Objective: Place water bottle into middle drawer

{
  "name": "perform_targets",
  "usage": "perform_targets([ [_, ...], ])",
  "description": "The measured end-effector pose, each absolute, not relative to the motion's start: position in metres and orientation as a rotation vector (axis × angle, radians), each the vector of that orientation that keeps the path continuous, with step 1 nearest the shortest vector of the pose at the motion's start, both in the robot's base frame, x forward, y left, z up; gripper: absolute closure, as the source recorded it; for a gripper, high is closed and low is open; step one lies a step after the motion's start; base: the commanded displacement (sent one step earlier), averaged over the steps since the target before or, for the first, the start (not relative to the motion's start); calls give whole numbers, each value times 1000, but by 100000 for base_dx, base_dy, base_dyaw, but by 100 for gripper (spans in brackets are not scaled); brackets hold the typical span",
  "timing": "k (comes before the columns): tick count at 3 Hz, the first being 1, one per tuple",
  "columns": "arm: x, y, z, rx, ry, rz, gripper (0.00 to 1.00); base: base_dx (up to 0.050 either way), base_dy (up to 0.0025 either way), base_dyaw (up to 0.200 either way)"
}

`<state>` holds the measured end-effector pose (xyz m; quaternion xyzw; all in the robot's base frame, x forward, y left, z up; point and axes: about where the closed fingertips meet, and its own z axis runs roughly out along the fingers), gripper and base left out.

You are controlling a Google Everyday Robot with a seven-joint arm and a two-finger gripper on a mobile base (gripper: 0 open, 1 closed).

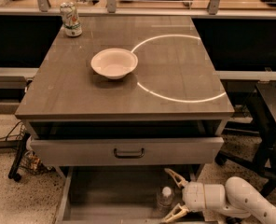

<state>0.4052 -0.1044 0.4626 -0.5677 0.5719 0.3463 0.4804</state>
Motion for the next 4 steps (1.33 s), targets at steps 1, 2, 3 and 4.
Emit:
perform_targets([
  [1, 411, -118, 484, -1359, 1392, 839, 0, 0, 0, 0],
  [2, 419, -137, 504, -1348, 1397, 823, 0, 0, 0, 0],
  [3, 421, -176, 528, -1333, 1453, 792, 0, 0, 0, 0],
  [4, 421, -181, 525, -1332, 1460, 788, 0, 0, 0, 0],
])
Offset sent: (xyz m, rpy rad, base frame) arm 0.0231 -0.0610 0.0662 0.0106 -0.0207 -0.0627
